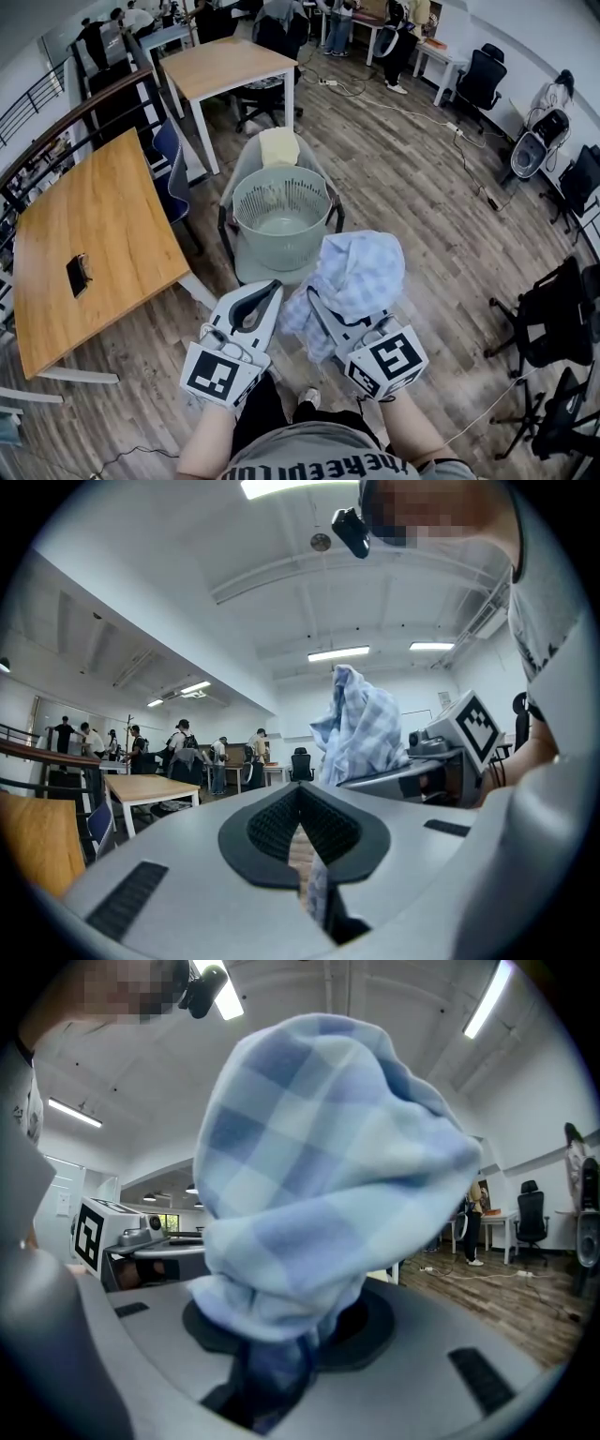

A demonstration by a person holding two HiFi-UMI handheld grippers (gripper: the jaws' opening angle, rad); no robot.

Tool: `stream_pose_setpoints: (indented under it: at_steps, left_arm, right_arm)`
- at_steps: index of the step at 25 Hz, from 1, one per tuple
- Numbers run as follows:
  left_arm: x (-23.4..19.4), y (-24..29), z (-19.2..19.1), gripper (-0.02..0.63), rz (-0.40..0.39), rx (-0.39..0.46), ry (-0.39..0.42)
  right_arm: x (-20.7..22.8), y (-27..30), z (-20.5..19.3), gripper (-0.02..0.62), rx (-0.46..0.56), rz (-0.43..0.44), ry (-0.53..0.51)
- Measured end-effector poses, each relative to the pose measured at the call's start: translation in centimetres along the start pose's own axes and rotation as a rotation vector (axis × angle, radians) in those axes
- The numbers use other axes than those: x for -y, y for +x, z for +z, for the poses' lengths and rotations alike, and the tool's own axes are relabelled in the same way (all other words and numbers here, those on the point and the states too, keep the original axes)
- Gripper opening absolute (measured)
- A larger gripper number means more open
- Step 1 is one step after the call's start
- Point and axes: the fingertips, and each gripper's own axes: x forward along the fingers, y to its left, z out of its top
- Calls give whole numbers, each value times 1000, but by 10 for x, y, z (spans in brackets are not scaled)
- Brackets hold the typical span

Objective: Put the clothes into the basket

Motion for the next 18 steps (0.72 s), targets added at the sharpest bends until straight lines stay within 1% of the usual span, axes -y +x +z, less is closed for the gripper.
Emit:
stream_pose_setpoints:
  at_steps: [8,18]
  left_arm:
    - [-48,18,-9,14,-50,-3,-16]
    - [-107,44,-13,14,-116,-23,-23]
  right_arm:
    - [9,48,0,160,-12,-46,9]
    - [24,108,9,160,-11,-110,18]
